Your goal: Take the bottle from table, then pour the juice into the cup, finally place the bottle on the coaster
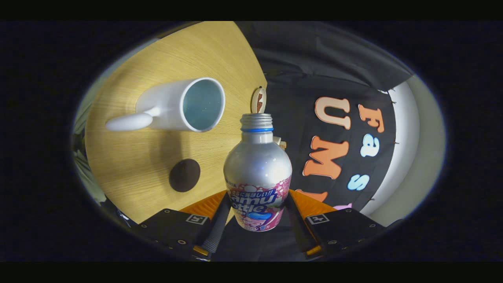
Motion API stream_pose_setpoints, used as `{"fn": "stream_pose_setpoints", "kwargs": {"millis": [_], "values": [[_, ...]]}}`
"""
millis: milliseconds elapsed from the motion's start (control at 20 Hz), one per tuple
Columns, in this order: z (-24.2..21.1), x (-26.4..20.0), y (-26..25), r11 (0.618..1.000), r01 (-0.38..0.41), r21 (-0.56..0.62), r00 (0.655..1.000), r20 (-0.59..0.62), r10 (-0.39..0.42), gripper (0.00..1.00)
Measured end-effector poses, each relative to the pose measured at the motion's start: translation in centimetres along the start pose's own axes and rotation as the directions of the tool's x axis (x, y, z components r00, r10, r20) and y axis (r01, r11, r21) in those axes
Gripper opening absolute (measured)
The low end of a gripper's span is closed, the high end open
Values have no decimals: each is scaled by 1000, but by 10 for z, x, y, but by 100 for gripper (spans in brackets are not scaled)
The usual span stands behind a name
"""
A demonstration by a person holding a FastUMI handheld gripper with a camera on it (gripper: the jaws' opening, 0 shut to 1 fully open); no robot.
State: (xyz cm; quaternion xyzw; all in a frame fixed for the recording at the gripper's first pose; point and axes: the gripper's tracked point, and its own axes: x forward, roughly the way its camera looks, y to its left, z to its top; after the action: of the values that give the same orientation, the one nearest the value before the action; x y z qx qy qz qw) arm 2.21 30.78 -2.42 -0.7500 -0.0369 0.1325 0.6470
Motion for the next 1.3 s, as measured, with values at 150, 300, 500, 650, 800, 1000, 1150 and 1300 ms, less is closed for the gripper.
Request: {"fn": "stream_pose_setpoints", "kwargs": {"millis": [150,300,500,650,800,1000,1150,1300], "values": [[-4,0,9,985,-56,166,998,0,57,76],[-7,0,18,930,-97,354,995,20,96,76],[-17,2,26,844,-122,523,992,32,124,76],[-28,7,33,752,-139,644,988,40,148,76],[-36,12,34,635,-154,757,985,69,157,77],[-48,27,50,412,-172,895,977,104,184,76],[-50,35,54,203,-178,963,972,141,186,76],[-44,49,52,96,-174,980,974,157,162,76]]}}
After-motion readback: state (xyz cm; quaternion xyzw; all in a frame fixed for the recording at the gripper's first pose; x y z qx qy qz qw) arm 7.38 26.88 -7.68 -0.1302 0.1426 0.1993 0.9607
